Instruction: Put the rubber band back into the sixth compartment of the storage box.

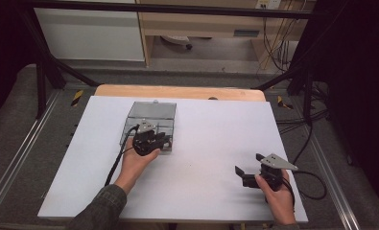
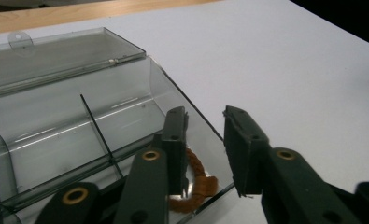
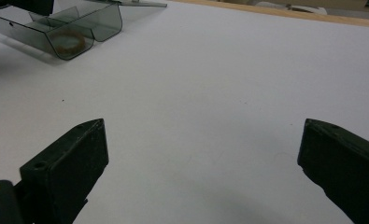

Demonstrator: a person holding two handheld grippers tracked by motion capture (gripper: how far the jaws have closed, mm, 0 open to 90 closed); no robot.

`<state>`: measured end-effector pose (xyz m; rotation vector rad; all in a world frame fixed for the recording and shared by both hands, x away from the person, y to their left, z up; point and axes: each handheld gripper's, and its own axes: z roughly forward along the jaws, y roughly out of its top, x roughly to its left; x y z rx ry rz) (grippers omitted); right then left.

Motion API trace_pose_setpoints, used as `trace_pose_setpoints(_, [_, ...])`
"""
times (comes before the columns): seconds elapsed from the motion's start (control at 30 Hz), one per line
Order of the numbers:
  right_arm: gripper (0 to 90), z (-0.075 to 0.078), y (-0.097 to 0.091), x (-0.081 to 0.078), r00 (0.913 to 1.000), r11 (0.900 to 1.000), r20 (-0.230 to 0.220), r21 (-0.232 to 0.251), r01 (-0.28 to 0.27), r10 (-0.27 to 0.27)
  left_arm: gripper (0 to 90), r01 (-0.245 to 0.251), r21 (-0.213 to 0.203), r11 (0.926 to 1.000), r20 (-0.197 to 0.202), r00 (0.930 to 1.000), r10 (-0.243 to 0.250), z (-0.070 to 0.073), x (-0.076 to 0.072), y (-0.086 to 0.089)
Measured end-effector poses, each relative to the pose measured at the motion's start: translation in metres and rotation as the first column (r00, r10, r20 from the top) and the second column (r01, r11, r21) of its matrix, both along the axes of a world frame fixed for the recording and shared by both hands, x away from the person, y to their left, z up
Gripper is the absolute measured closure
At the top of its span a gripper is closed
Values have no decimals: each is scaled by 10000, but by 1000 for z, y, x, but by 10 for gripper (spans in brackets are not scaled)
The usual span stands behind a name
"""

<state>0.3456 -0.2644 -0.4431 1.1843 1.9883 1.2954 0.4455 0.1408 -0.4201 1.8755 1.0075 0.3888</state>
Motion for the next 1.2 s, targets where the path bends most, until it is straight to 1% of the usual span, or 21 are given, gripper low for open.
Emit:
trace_pose_setpoints(0.23, [23, 0, 0, 0, 10000, 10000, 4, 15, 0, 0, 634, -55, -109, 9999, 424, 9991, 59, 4, -2, -1])
trace_pose_setpoints(0.3, [23, 0, 0, 0, 10000, 10000, 8, 19, 6, -6, 628, -37, -114, 9999, 472, 9989, 43, 4, -2, -1])
trace_pose_setpoints(0.37, [23, 0, 0, 0, 10000, 10000, -2, -4, 9, -9, 609, -56, -101, 9999, 481, 9988, 61, 4, -3, -1])
trace_pose_setpoints(0.4, [23, 0, 0, 0, 10000, 10000, 0, 5, 6, -6, 584, -58, -99, 9999, 477, 9988, 63, 4, -3, -2])
trace_pose_setpoints(0.43, [23, 0, 0, 0, 10000, 10000, 0, 5, 6, -6, 584, -55, -110, 9999, 468, 9989, 60, 4, -3, -2])
trace_pose_setpoints(0.47, [23, 0, 0, 0, 10000, 10000, -9, -3, -11, 11, 538, -68, -105, 9999, 499, 9987, 73, 4, -4, -3])
trace_pose_setpoints(0.5, [23, 0, 0, 0, 10000, 10000, -9, -3, -11, 11, 538, -100, -100, 9999, 563, 9984, 105, 5, -4, -3])
trace_pose_setpoints(0.57, [23, 0, 1, 0, 10000, 10000, -8, -19, -28, 28, 484, -114, -189, 9998, 726, 9973, 127, 6, -5, -4])
trace_pose_setpoints(0.6, [23, 0, 1, 0, 10000, 10000, -2, -30, -31, 31, 453, -204, -187, 9996, 831, 9963, 219, 7, -5, -4])
trace_pose_setpoints(0.67, [22, 0, 1, 0, 10000, 10000, -6, -18, -30, 30, 360, -289, -238, 9993, 1001, 9945, 312, 9, -5, -5])
trace_pose_setpoints(0.7, [22, 0, 1, 0, 10000, 10000, -12, -11, -29, 29, 332, -320, -262, 9991, 1031, 9941, 345, 10, -6, -5])
trace_pose_setpoints(0.73, [23, 0, 1, 0, 10000, 10000, -7, -2, -21, 21, 263, -350, -273, 9990, 1041, 9939, 376, 10, -6, -5])
trace_pose_setpoints(0.77, [23, 0, 1, 0, 10000, 10000, -7, -2, -21, 21, 263, -407, -324, 9986, 1030, 9937, 439, 11, -6, -5])
trace_pose_setpoints(0.83, [22, 0, 1, 0, 10000, 10000, -6, -11, -30, 30, 189, -383, -448, 9983, 934, 9947, 423, 12, -6, -5])
trace_pose_setpoints(0.9, [22, 0, 1, 0, 10000, 10000, -12, -23, -36, 36, 138, -383, -453, 9982, 962, 9945, 425, 14, -7, -4])
trace_pose_setpoints(1.03, [19, 0, 2, 0, 10000, 10000, -64, 24, -38, 38, 77, -372, -460, 9983, 1120, 9928, 421, 17, -9, -2])
trace_pose_setpoints(1.13, [19, 0, 2, 0, 10000, 10000, -60, -24, -47, 47, 68, -463, -499, 9977, 1325, 9898, 526, 21, -10, 1])
trace_pose_setpoints(1.2, [19, 0, 2, 0, 10000, 10000, -62, -33, -46, 46, 68, -523, -486, 9974, 1364, 9889, 585, 23, -11, 3])
